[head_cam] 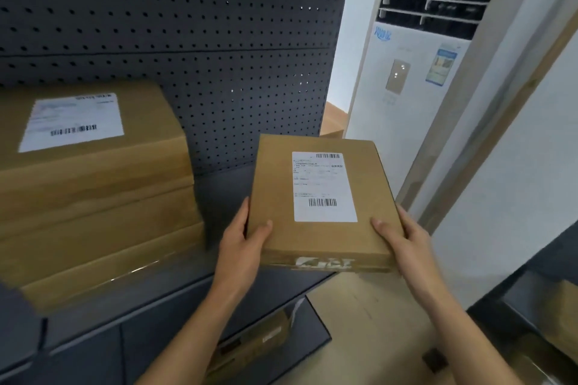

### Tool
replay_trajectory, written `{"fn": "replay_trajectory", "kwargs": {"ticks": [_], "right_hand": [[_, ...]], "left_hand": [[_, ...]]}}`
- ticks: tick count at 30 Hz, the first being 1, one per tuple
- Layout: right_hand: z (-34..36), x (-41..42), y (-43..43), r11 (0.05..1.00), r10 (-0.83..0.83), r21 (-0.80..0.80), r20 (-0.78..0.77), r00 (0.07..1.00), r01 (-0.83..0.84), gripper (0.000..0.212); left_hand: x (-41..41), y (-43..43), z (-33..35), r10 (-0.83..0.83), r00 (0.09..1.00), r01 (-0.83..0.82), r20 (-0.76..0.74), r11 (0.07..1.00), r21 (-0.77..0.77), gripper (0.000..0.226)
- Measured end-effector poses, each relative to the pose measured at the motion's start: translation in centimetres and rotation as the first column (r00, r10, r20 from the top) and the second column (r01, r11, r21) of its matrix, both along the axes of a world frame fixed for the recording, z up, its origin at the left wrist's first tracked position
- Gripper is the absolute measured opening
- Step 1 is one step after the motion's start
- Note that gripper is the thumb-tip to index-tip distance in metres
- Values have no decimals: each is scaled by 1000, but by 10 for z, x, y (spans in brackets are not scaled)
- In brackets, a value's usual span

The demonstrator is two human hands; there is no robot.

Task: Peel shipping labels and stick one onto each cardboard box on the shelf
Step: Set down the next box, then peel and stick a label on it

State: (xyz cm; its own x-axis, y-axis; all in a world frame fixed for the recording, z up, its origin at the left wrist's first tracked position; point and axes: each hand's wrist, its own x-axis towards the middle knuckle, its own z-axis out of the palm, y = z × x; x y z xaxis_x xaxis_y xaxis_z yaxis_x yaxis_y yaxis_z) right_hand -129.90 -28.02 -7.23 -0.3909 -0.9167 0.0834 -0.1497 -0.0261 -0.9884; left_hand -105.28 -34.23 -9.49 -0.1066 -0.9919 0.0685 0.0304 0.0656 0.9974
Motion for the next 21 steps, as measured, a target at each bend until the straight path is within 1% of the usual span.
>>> {"fn": "replay_trajectory", "kwargs": {"ticks": [3, 10, 12, 15, 17, 21], "right_hand": [[1, -13, -33, 996, 87, 7, -10, 996, -87, 45], [-6, -19, -113, 971, 236, 55, -34, 971, -234, 51], [-6, -15, -131, 963, 263, 61, -30, 964, -261, 48], [-3, -10, -155, 954, 291, 92, -58, 955, -285, 27], [-3, -8, -169, 945, 317, 108, -60, 947, -309, 26], [-9, -13, -196, 925, 367, 128, -57, 929, -357, 31]], "left_hand": [[-9, -8, -2, 88, 996, -87, -22, 996, 25, 57], [-11, -41, -7, 238, 970, -237, -44, 971, 29, 45], [-9, -53, -9, 263, 964, -262, -47, 965, 31, 43], [-7, -69, -12, 305, 950, -303, -60, 952, 39, 44], [-7, -78, -14, 318, 946, -316, -64, 948, 45, 42], [-7, -92, -21, 346, 938, -344, -23, 937, 52, 43]]}}
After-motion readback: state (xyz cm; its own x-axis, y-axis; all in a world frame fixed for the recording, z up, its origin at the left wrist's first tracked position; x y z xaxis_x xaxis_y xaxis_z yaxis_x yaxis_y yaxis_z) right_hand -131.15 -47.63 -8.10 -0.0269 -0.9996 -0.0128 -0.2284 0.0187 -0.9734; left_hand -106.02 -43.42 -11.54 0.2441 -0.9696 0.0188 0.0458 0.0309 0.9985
